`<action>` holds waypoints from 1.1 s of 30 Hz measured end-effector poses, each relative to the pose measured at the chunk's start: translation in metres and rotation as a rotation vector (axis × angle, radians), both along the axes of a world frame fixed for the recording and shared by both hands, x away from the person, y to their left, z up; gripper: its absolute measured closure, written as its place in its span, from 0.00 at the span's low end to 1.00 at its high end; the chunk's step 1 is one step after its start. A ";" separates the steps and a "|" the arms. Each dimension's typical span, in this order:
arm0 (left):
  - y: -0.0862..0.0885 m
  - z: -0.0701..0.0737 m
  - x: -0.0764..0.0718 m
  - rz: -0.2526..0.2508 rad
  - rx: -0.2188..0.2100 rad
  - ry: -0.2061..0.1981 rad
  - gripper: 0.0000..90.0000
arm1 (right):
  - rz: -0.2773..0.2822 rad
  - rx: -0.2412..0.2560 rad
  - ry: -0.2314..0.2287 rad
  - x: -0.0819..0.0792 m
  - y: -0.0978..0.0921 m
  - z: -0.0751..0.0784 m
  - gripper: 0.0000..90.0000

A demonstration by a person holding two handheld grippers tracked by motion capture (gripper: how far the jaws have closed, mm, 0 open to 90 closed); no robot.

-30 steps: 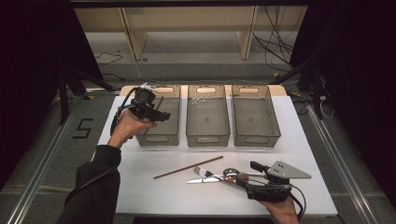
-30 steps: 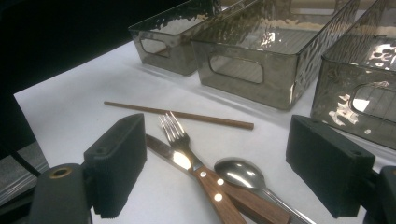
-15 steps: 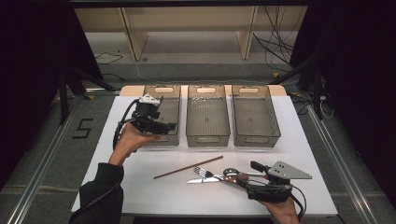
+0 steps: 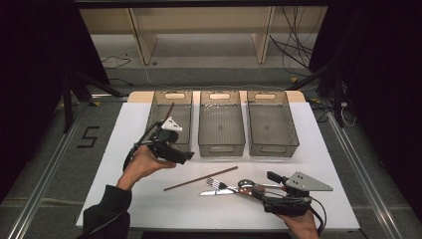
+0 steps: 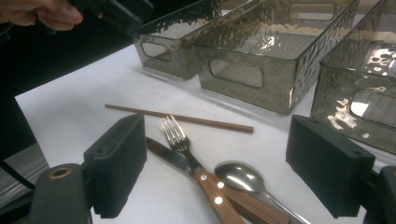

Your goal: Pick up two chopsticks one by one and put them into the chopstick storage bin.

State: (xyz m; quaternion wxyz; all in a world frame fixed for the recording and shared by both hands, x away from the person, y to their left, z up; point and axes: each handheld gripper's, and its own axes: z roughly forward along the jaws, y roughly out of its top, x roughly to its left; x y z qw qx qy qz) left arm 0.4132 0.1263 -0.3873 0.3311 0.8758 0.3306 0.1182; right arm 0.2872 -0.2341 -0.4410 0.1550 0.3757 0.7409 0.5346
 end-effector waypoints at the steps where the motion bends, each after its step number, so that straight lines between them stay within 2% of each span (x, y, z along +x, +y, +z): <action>1: -0.003 -0.002 -0.002 -0.015 0.015 0.005 0.20 | 0.000 0.000 0.001 0.000 0.000 0.000 0.23; 6: -0.015 -0.014 -0.008 -0.088 0.107 0.060 0.22 | 0.000 0.001 -0.002 0.000 -0.001 0.000 0.23; 15: -0.032 -0.041 -0.013 -0.163 0.290 0.144 0.33 | 0.002 0.000 0.001 0.000 0.000 0.000 0.23; 20: -0.035 -0.048 -0.012 -0.168 0.326 0.190 0.42 | 0.002 0.001 0.003 0.000 -0.001 0.000 0.23; 23: -0.036 -0.053 -0.011 -0.191 0.343 0.224 0.47 | 0.003 -0.001 0.003 0.000 -0.001 0.000 0.23; 25: -0.037 -0.055 -0.011 -0.195 0.341 0.234 0.50 | 0.003 0.000 0.004 0.001 0.000 0.000 0.23; 27: -0.038 -0.057 -0.009 -0.204 0.365 0.241 0.53 | 0.004 -0.004 0.004 0.001 0.000 0.000 0.23; 28: -0.039 -0.059 -0.009 -0.192 0.361 0.246 0.54 | 0.004 -0.003 0.004 0.001 0.000 0.000 0.23; 33: -0.038 -0.062 -0.005 -0.209 0.371 0.279 0.62 | 0.002 -0.005 0.007 0.001 -0.001 -0.001 0.23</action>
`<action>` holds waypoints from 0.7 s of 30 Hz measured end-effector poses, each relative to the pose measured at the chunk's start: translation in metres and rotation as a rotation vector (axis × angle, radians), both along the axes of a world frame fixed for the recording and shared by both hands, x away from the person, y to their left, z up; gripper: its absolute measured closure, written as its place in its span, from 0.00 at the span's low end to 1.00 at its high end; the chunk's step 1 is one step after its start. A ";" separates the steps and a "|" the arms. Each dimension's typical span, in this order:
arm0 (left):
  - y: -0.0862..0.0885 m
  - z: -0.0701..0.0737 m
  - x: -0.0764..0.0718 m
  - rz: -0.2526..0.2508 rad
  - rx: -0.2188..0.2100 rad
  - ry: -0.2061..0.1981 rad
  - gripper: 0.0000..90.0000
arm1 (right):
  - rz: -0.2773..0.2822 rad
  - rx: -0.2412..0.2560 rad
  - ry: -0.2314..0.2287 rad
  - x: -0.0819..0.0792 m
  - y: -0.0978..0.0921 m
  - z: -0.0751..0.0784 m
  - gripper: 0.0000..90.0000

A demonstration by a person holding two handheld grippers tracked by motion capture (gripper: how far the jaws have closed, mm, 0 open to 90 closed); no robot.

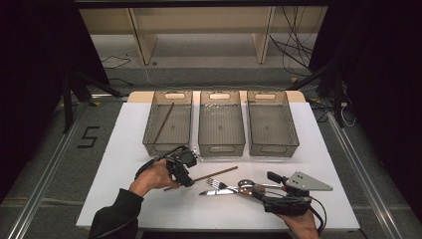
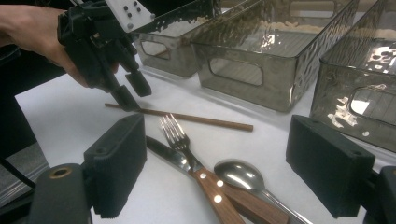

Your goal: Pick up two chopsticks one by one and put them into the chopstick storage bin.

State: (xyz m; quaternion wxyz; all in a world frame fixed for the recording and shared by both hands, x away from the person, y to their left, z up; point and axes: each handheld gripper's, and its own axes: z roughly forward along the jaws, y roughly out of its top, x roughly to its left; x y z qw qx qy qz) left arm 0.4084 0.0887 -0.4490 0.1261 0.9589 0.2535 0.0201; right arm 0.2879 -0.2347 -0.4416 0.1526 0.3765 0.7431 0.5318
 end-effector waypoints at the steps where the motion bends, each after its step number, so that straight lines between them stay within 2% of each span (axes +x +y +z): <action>1: 0.000 -0.001 0.000 -0.001 0.001 0.007 0.63 | 0.000 0.000 -0.001 0.000 0.000 0.000 0.23; 11: -0.002 -0.006 0.004 -0.012 0.005 0.026 0.76 | 0.001 -0.001 -0.001 0.000 0.001 0.000 0.23; 17: -0.006 -0.010 0.004 -0.035 0.048 0.021 0.79 | 0.003 -0.002 -0.003 0.000 0.001 0.000 0.23; 21: -0.008 -0.010 0.004 -0.042 0.059 0.019 0.84 | 0.001 -0.001 -0.001 0.000 0.000 0.000 0.23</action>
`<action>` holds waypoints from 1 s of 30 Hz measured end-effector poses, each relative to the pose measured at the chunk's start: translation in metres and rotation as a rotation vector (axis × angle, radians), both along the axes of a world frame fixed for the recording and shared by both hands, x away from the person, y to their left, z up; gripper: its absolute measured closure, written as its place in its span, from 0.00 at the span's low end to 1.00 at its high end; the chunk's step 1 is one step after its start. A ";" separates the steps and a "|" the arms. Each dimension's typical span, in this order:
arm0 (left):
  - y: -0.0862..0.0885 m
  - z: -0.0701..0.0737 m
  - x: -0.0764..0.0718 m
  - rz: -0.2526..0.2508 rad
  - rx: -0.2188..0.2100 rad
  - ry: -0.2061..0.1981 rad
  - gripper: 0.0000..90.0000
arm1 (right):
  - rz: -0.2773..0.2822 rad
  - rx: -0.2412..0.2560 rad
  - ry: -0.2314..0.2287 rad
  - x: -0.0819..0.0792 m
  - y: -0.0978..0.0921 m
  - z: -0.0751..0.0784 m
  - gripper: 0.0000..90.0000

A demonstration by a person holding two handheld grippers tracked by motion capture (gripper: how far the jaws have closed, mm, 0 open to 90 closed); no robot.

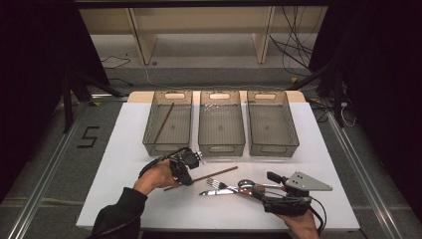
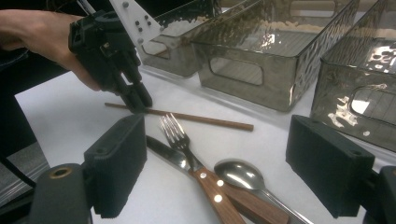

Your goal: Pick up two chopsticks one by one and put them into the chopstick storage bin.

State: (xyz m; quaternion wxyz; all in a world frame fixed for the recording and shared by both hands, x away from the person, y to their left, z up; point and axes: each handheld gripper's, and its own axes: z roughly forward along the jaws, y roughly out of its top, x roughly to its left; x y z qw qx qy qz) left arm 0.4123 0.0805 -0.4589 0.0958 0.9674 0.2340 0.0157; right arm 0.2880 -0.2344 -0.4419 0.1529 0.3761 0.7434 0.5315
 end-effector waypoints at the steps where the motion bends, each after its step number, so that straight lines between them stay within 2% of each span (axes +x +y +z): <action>1: -0.001 0.000 0.000 -0.006 0.005 -0.001 0.85 | 0.000 0.000 0.000 0.000 0.000 0.000 0.24; 5: -0.003 0.000 -0.001 -0.026 0.022 -0.005 0.87 | 0.002 0.001 -0.003 0.000 0.001 0.000 0.24; 15: -0.003 0.000 -0.002 -0.057 0.018 -0.006 0.93 | 0.002 0.000 -0.004 0.000 0.001 0.000 0.24; 19: -0.002 0.000 -0.002 -0.075 0.009 -0.009 0.94 | 0.003 -0.001 -0.004 0.000 0.001 0.000 0.24; 24: 0.001 0.000 -0.002 -0.066 -0.024 -0.008 0.94 | 0.004 -0.001 -0.003 -0.001 0.001 0.000 0.24; 26: 0.003 0.001 -0.001 -0.075 -0.016 -0.007 0.94 | 0.004 -0.003 -0.003 0.000 0.001 0.000 0.24; 30: 0.006 0.006 -0.002 -0.079 -0.038 -0.029 0.95 | 0.004 -0.003 -0.002 0.000 0.001 0.000 0.24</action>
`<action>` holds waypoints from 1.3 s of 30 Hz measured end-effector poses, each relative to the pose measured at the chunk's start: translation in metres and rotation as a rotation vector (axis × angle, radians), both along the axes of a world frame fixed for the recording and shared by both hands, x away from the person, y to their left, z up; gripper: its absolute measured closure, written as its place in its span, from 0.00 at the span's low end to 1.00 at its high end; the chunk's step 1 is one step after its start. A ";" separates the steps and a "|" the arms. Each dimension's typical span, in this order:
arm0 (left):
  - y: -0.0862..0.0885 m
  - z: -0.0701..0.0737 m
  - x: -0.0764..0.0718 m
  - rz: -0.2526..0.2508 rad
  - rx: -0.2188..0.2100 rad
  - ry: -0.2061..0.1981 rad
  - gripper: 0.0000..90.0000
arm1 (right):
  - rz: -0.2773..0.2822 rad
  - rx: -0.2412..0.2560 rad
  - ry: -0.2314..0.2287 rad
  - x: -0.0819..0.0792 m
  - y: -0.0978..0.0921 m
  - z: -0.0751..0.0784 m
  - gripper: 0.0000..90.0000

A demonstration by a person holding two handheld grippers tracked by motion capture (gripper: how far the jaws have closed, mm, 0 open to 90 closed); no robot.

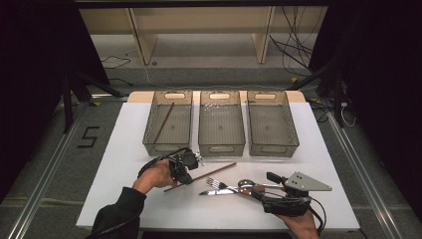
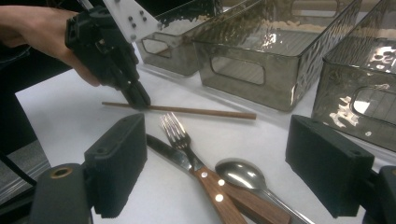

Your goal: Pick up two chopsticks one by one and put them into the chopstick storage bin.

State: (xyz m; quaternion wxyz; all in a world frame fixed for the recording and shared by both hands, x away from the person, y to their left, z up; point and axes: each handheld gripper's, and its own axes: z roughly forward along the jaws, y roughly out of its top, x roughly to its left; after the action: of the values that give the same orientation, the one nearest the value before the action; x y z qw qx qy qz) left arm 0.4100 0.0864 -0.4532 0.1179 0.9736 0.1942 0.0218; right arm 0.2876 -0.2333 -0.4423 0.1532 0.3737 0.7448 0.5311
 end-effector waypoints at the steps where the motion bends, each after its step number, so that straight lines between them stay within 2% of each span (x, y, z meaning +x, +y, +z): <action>1: 0.001 0.002 0.000 0.001 -0.003 -0.005 0.95 | 0.000 0.000 0.000 0.000 0.000 0.000 0.24; 9: 0.006 0.016 -0.005 0.008 -0.029 -0.041 0.95 | -0.001 -0.002 0.003 0.000 0.000 -0.001 0.24; 10: 0.006 0.018 -0.007 0.022 -0.046 -0.050 0.95 | 0.000 -0.001 0.005 0.000 0.000 -0.001 0.24; 11: 0.007 0.021 -0.006 0.009 -0.043 -0.056 0.95 | 0.001 -0.001 0.005 0.000 0.000 -0.001 0.24; 14: 0.010 0.030 -0.009 0.010 -0.070 -0.073 0.95 | 0.001 0.000 0.005 0.001 0.000 -0.001 0.24; 16: 0.013 0.036 -0.010 0.017 -0.096 -0.085 0.95 | 0.000 0.000 0.005 0.001 0.000 -0.001 0.24; 23: 0.025 0.054 -0.011 0.041 -0.146 -0.119 0.95 | -0.001 0.002 0.007 0.001 0.000 -0.001 0.24; 26: 0.031 0.060 -0.010 0.058 -0.173 -0.132 0.95 | -0.002 0.001 0.007 0.001 0.000 -0.001 0.24; 33: 0.044 0.069 -0.004 0.132 -0.244 -0.174 0.95 | -0.002 0.000 0.007 0.001 0.000 -0.001 0.24; 39: 0.051 0.073 0.000 0.176 -0.266 -0.198 0.95 | -0.004 -0.002 0.007 0.001 0.000 -0.001 0.24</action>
State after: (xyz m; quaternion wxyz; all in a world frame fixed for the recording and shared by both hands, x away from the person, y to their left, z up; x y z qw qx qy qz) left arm 0.4103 0.1376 -0.3806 0.2618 0.9218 0.2670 0.1019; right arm 0.2883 -0.2333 -0.4436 0.1521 0.3770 0.7452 0.5287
